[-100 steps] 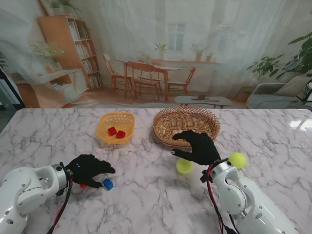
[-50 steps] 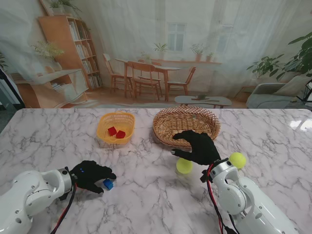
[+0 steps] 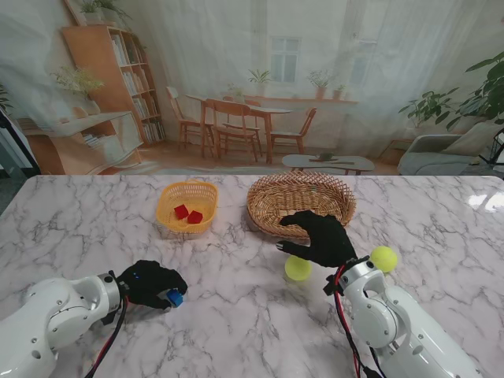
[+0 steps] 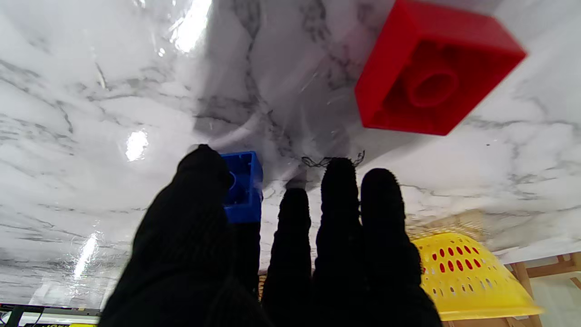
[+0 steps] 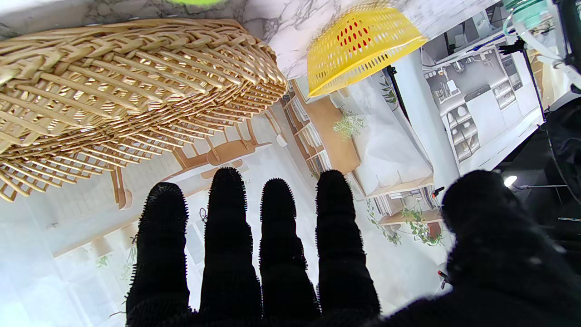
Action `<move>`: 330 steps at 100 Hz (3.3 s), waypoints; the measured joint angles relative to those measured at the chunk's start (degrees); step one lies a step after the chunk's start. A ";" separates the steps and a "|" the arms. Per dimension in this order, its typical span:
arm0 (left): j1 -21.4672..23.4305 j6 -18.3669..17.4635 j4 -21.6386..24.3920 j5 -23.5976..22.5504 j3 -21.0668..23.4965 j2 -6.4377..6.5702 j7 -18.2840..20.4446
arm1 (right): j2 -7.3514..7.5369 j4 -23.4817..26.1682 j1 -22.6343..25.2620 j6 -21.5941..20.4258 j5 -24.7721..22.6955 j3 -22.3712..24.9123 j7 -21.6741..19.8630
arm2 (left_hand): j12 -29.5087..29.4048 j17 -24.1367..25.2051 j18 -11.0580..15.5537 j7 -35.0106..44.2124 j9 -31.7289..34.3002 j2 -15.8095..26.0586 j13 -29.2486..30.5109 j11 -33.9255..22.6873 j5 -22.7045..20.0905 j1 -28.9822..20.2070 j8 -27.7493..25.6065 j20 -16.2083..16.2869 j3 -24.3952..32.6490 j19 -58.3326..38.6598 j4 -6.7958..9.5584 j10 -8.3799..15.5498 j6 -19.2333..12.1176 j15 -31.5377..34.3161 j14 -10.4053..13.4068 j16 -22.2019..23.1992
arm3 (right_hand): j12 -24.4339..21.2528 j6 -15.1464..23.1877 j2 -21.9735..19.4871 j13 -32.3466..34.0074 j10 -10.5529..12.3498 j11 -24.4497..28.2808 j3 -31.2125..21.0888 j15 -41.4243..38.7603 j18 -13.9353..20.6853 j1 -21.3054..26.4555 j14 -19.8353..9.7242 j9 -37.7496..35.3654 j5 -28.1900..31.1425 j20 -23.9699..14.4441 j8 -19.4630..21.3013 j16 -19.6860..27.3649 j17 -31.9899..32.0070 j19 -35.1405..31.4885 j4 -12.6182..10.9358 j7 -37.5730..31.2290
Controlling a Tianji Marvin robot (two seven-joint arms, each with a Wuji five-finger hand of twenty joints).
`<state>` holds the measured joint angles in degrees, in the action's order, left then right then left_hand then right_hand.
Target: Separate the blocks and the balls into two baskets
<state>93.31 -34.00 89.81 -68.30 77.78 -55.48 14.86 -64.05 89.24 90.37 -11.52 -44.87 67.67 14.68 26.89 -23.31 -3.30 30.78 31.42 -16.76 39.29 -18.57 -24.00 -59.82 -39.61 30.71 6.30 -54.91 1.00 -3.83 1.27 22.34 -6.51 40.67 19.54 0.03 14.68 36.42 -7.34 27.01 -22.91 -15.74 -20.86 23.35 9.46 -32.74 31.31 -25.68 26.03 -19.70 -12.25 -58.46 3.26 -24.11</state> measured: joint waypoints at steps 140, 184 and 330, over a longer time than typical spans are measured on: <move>-5.56 0.02 2.78 0.34 3.16 -0.76 -0.51 | 0.01 -0.26 -0.56 0.53 0.60 -0.43 -0.78 | 22.66 -4.54 -0.48 9.26 12.37 1.10 5.78 -0.12 -2.26 -5.75 -5.27 2.14 -1.57 -5.86 -0.02 1.06 -0.60 6.03 0.04 7.55 | 0.00 0.00 0.00 0.00 0.00 0.00 0.00 0.00 0.00 0.00 0.00 0.00 0.00 0.00 0.00 0.00 0.00 0.00 0.00 0.00; -14.70 8.98 -3.62 1.65 -2.71 -0.99 -4.26 | -0.02 -0.30 -0.54 0.49 0.74 -0.24 -0.70 | 22.66 -4.87 -0.51 9.27 12.37 1.10 6.15 -0.12 -2.69 -5.75 -5.27 2.71 -1.61 -5.90 -0.02 1.02 -0.38 6.03 0.04 7.56 | 0.00 0.00 0.00 0.00 0.00 0.00 0.00 0.00 0.00 0.00 0.00 0.00 0.00 0.00 0.00 0.00 0.00 0.00 0.00 0.00; -40.29 26.41 -29.11 11.43 -29.67 -3.53 -9.61 | 0.00 -0.45 -0.67 0.29 0.78 -0.51 -0.81 | -5.38 2.46 -2.61 -18.09 -2.96 5.20 -1.40 4.88 0.76 6.99 15.53 2.78 -6.36 -3.49 -0.02 -5.00 5.20 3.02 -2.73 1.67 | 0.00 0.00 0.00 0.00 0.00 0.00 0.00 0.00 0.00 0.00 0.00 0.00 0.01 0.00 0.00 -0.01 0.00 0.00 0.00 0.00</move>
<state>53.02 -7.58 60.71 -56.87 48.11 -59.01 5.25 -64.05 88.79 89.70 -11.23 -44.09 67.16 13.87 21.51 -20.85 -5.91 12.70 28.46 -11.56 37.89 -13.69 -23.24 -52.83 -24.08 33.49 -0.06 -58.39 0.98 -8.84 6.47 25.36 -9.24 42.34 19.54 0.03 14.68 36.42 -7.34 27.01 -22.91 -15.73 -20.86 23.35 9.46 -32.74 31.31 -25.68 26.03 -19.70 -12.25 -58.46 3.26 -24.11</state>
